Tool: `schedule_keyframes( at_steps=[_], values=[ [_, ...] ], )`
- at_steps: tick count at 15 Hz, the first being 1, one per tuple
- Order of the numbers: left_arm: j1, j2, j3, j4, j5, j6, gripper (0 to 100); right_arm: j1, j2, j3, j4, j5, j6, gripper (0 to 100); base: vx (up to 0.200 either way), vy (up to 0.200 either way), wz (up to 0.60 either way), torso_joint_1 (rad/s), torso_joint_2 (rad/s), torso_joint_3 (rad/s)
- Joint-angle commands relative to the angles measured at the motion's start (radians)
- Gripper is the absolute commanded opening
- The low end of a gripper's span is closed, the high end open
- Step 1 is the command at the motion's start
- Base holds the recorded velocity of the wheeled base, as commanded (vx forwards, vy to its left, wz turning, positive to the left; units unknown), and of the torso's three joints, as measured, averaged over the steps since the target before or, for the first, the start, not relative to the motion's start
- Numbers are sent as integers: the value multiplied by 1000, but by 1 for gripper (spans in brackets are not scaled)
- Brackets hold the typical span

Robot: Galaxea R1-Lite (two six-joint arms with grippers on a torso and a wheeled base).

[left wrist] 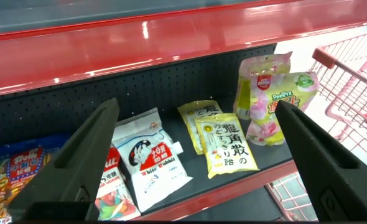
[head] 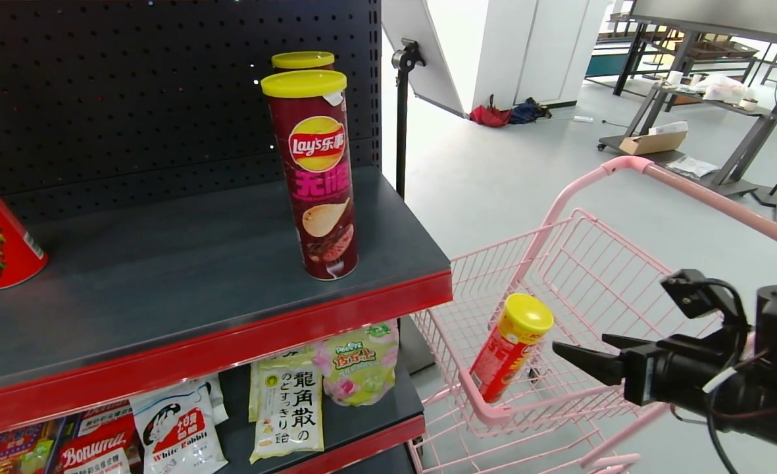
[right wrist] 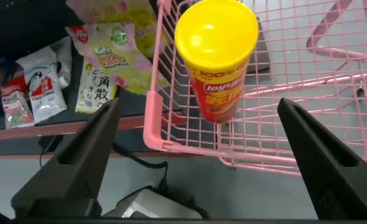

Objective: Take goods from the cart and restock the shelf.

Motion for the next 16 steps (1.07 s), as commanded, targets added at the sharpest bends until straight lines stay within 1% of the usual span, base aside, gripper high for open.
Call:
schedule_keyframes(
  at_steps=[1, 3, 8, 10, 13, 16],
  values=[
    [1, 1, 0, 0, 0, 0, 100, 28, 229, 2, -109, 2, 0, 100, 0, 0, 0, 0, 0, 0],
    [1, 1, 0, 0, 0, 0, 100, 28, 318, -2, -187, 0, 0, 100, 0, 0, 0, 0, 0, 0],
    [1, 1, 0, 0, 0, 1, 100, 26, 473, -53, -308, -7, -4, 100, 0, 0, 0, 0, 0, 0],
    [1, 1, 0, 0, 0, 3, 100, 26, 510, -87, -336, -12, -4, 100, 0, 0, 0, 0, 0, 0],
    [1, 1, 0, -2, 2, 4, 100, 31, 551, -127, -339, -41, -3, 100, 0, 0, 0, 0, 0, 0],
    [1, 1, 0, -2, 3, 6, 100, 40, 565, -147, -344, -49, -1, 100, 0, 0, 0, 0, 0, 0]
  ],
)
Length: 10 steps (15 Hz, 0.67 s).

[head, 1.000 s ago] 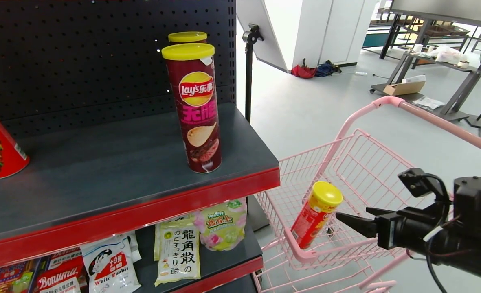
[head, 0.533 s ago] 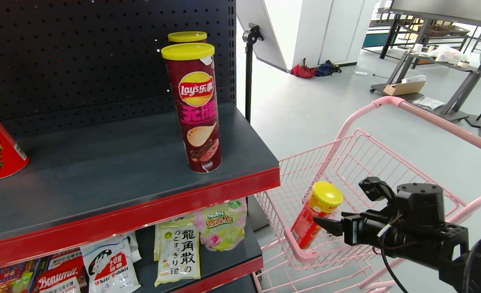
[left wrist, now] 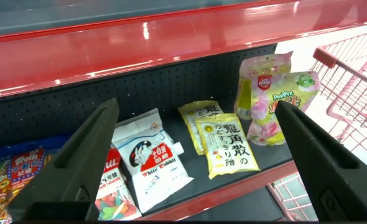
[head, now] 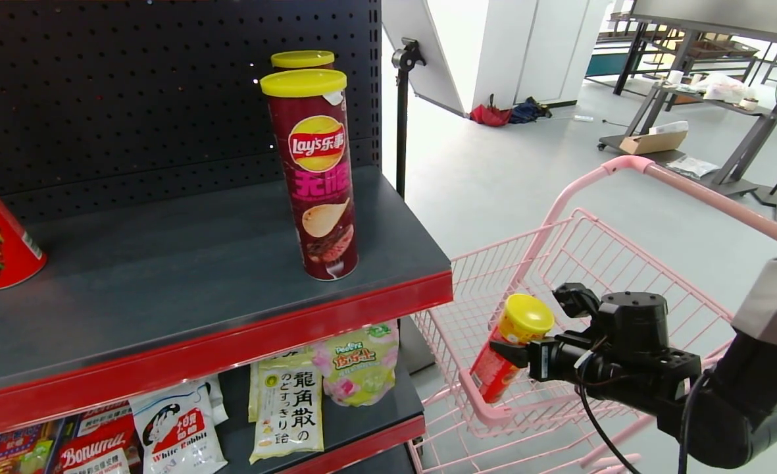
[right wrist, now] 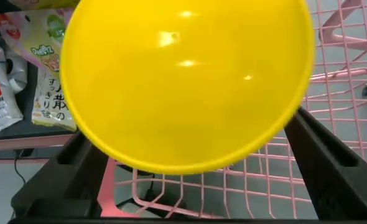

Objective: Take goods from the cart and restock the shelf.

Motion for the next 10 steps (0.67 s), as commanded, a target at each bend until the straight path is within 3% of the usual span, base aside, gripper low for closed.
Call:
schedule_keyframes(
  at_steps=[1, 5, 6, 10],
  values=[
    [0, 1, 0, 0, 1, 0, 100, 13, 16, -12, -2, -1, 2, 100, 0, 0, 0, 0, 0, 0],
    [0, 1, 0, 0, 1, 0, 100, 38, 36, -36, -8, -10, 9, 100, 0, 0, 0, 0, 0, 0],
    [0, 1, 0, 0, 1, 0, 100, 39, 47, -36, -14, -24, 12, 0, 0, 0, 0, 0, 0, 0],
    [0, 1, 0, 0, 1, 0, 100, 50, 67, -18, -33, -38, 23, 0, 0, 0, 0, 0, 0, 0]
  ],
)
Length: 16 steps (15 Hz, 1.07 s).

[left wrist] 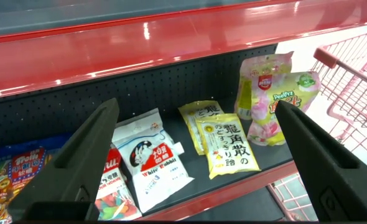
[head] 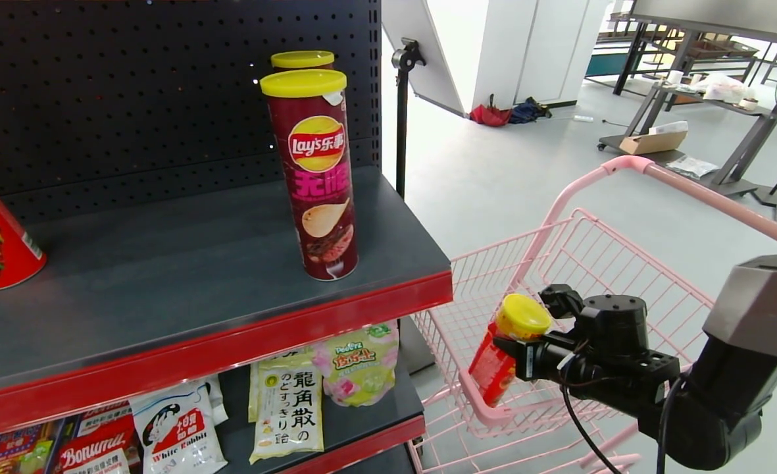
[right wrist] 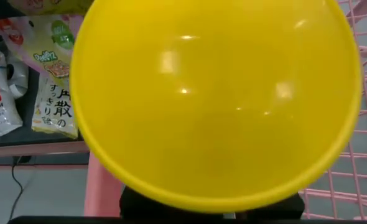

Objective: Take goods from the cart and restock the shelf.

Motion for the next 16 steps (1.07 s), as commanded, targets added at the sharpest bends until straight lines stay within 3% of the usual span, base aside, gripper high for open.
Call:
schedule_keyframes(
  at_steps=[1, 3, 5, 8, 9, 10, 11, 13, 14, 15, 16],
  values=[
    [1, 1, 0, 0, 0, 0, 100, 2, 11, 15, 0, 0, 1, 0, 0, 0, 0, 0, 0, 0],
    [1, 1, 0, 0, 0, -5, 100, 2, -26, 22, -86, -34, -8, 0, 0, 0, 0, 0, 0, 0],
    [1, 1, 0, 1, 0, -6, 100, -7, -129, -32, -58, -40, -52, 0, 0, 0, 0, 0, 0, 0],
    [1, 1, 0, 1, 0, -8, 100, -64, -383, -281, 276, -38, -153, 0, 0, 0, 0, 0, 0, 0],
    [1, 1, 0, 1, -1, -8, 100, -83, -514, -397, 489, -40, -189, 0, 0, 0, 0, 0, 0, 0],
    [1, 1, 0, 0, -1, -8, 100, -93, -574, -436, 595, -43, -206, 0, 0, 0, 0, 0, 0, 0],
    [1, 1, 0, 1, -1, -8, 100, -112, -715, -485, 830, -50, -233, 0, 0, 0, 0, 0, 0, 0],
    [1, 1, 0, 1, -1, -8, 100, -113, -897, -492, 1079, -95, -236, 0, 0, 0, 0, 0, 0, 0],
    [1, 1, 0, 1, -1, -8, 100, -121, -1066, -479, 1269, -190, -255, 0, 0, 0, 0, 0, 0, 0],
    [1, 1, 0, 1, -1, -8, 100, -116, -1193, -445, 1396, -210, -252, 0, 0, 0, 0, 0, 0, 0],
    [1, 1, 0, 1, -1, -8, 100, -129, -1293, -400, 1456, -211, -258, 0, 0, 0, 0, 0, 0, 0]
  ],
)
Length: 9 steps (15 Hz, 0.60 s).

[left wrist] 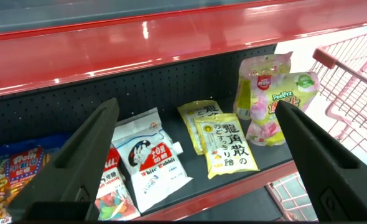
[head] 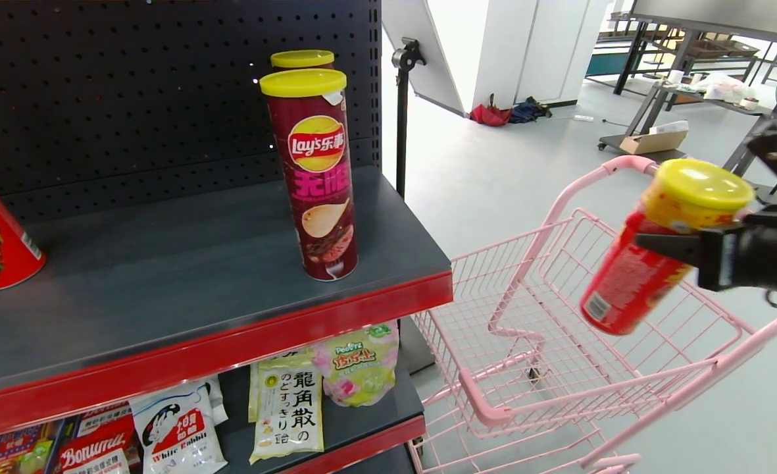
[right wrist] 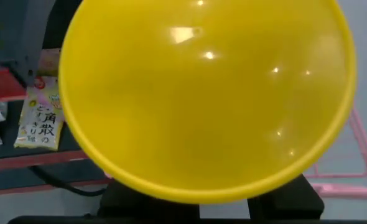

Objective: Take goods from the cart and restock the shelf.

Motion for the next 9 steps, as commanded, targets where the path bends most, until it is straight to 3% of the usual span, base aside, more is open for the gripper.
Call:
schedule_keyframes(
  at_steps=[1, 4, 9],
  values=[
    [0, 1, 0, 0, 0, 0, 100, -34, -522, 93, 331, -80, -24, 0, 0, 0, 0, 0, 0, 0],
    [0, 1, 0, 0, 0, 0, 100, -94, -719, 189, 437, -137, -48, 0, 0, 0, 0, 0, 0, 0],
    [0, 1, 0, 0, -2, 0, 100, -106, -821, 278, 448, -149, -80, 0, 0, 0, 0, 0, 0, 0]
  ],
)
